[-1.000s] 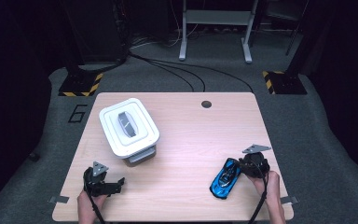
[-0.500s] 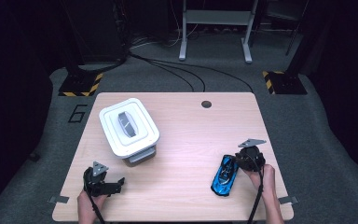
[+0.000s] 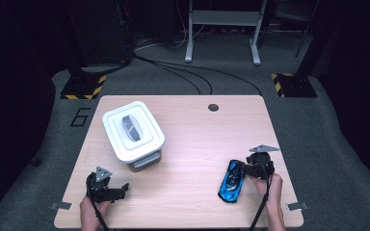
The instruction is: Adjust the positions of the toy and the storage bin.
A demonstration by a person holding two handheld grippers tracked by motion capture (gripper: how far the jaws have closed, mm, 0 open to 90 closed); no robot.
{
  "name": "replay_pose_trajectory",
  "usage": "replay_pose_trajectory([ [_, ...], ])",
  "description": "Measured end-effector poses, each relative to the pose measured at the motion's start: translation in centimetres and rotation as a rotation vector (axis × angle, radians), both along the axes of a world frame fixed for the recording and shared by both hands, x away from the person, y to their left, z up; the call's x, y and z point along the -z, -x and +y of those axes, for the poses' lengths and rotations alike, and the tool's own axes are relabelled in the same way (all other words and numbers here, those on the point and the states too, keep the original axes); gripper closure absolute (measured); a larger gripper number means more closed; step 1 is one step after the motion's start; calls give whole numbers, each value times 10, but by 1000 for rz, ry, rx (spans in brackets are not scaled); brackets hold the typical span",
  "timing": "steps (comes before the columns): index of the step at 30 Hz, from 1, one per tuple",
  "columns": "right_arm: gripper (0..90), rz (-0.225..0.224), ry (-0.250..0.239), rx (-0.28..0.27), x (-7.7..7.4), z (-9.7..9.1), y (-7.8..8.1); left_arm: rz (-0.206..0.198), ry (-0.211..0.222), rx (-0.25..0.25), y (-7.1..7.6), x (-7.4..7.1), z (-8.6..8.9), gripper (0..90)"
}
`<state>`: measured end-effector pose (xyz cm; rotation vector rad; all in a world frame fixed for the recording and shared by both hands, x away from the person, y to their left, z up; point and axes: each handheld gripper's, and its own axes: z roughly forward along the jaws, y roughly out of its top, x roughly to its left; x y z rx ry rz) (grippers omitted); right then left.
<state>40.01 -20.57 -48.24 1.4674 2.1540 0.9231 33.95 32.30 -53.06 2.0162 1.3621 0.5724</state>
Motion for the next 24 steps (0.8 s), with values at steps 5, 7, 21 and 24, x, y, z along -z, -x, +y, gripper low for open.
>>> replay_pose_trajectory([
  [5, 339, 21, -67, 107, 3, 4, 22, 0, 0, 0, 0, 0, 0, 6],
  [7, 297, 17, -76, 130, 4, 8, 30, 0, 0, 0, 0, 0, 0, 5],
  [21, 0, 38, -66, 201, 15, 52, 62, -1, -1, 0, 0, 0, 0, 6],
  [24, 0, 35, -49, 216, 19, 60, 63, 0, -2, 1, 0, 0, 0, 6],
])
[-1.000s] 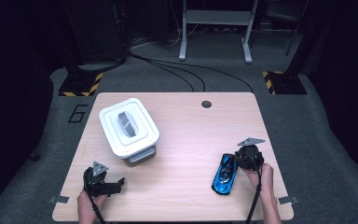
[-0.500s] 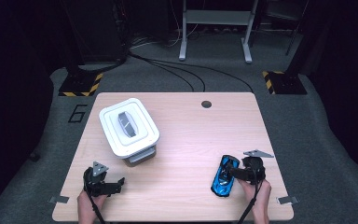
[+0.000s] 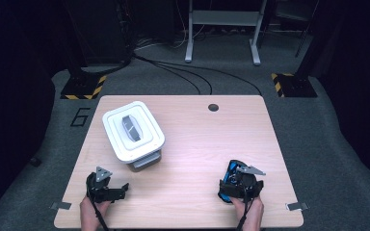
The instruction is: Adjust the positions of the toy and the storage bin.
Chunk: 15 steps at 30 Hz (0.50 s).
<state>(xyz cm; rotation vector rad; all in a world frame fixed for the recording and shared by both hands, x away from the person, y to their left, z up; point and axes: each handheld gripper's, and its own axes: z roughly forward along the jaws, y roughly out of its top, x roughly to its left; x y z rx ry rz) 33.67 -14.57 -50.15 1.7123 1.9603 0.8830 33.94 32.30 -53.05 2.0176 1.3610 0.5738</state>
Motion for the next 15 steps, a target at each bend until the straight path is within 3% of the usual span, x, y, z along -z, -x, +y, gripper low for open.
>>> replay_pose_trajectory([
  [6, 0, 10, 71, 17, 9, 13, 0, -1, 0, 0, 0, 0, 0, 6],
  [10, 0, 9, 72, 13, 9, 12, 0, 0, -1, 0, 0, 0, 0, 6],
  [15, 0, 2, 145, 22, 12, 19, 0, -2, -3, 0, 0, 0, 0, 6],
])
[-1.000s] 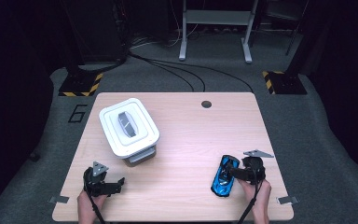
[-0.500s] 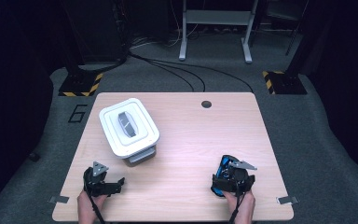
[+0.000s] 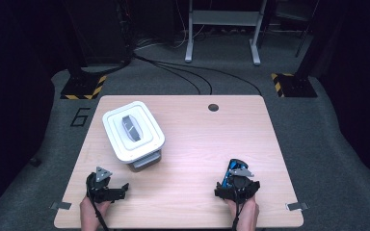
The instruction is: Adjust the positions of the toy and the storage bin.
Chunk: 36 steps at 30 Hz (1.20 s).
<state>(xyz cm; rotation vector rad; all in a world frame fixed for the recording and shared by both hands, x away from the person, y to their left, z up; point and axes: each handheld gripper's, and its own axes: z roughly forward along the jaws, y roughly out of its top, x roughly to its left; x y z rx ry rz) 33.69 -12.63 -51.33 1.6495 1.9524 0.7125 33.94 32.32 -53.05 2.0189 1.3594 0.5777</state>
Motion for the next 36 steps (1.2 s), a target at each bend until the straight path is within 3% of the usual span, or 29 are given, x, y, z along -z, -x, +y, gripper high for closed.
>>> replay_pose_trajectory([
  [6, 0, 4, 7, -1, 2, -1, -1, 0, 0, 0, 0, 0, 0, 7],
  [9, 8, 51, -51, -21, 6, -9, -3, 2, 1, -1, 0, 0, 0, 7],
  [18, 140, 59, -70, -108, 1, -28, 2, 2, 2, -1, 0, 0, 0, 7],
  [36, 172, 107, -48, -378, -3, -60, -5, 2, 2, -1, 0, 0, 0, 7],
])
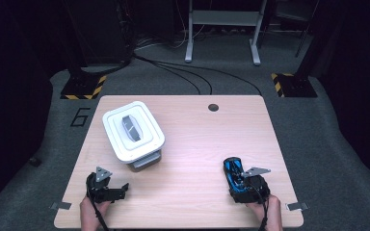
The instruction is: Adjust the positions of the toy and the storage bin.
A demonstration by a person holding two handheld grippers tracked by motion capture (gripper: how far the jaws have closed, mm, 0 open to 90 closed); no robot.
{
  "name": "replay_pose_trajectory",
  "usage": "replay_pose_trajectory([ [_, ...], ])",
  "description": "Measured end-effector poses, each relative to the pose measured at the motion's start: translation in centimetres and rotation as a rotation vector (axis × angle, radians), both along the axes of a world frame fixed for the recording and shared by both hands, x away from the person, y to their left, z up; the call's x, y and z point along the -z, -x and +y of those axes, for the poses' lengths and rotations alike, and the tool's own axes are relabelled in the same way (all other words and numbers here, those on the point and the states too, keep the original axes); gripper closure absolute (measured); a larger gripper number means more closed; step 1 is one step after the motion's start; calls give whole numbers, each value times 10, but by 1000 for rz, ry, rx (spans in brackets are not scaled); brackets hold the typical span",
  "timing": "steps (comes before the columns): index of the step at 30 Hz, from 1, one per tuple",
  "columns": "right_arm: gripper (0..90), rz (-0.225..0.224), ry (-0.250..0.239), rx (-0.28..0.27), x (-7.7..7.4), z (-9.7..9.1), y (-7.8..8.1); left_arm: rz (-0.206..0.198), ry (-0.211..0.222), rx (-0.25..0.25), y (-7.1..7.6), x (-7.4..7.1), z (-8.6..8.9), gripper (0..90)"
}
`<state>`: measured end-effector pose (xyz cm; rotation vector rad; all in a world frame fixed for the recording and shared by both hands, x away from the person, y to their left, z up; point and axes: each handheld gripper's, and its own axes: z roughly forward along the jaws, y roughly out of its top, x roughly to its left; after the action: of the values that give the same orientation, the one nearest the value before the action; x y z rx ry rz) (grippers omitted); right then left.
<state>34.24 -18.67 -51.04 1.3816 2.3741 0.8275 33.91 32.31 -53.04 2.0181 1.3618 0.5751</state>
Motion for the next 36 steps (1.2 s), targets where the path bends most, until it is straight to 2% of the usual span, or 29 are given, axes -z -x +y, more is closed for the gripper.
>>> replay_pose_trajectory([
  [3, 172, 6, -4, 5, -1, -2, -2, 0, 0, 0, 0, 0, 0, 7],
  [4, 167, 12, -16, 9, -1, -3, -2, 0, 0, 0, 0, 0, 0, 7],
  [6, 125, 12, -78, 51, -2, -5, -4, -2, -1, 1, 0, 0, 0, 7],
  [8, 76, 4, -94, 86, -4, -7, -7, -2, -2, 1, 0, 0, 0, 7],
  [11, 0, 4, -97, 108, -10, -6, -15, -2, -2, 2, 0, 0, 0, 8],
  [16, 0, -4, -79, 134, -20, 6, -37, -2, -1, 1, 0, 0, 0, 8],
  [25, 0, 25, -54, 138, -18, 23, -69, -2, 0, 1, 0, 0, 0, 9],
  [26, 0, 43, -49, 140, -18, 24, -72, -2, 0, 2, 0, 0, 0, 9],
  [31, 128, 62, -14, 153, -15, 32, -83, -2, 0, 2, 0, 0, 0, 9],
  [32, 128, 62, -14, 153, -15, 32, -83, -2, 0, 2, 0, 0, 0, 9],
  [36, 227, 49, 27, 184, -14, 34, -86, 5, 3, 1, 0, 0, 0, 10],
])
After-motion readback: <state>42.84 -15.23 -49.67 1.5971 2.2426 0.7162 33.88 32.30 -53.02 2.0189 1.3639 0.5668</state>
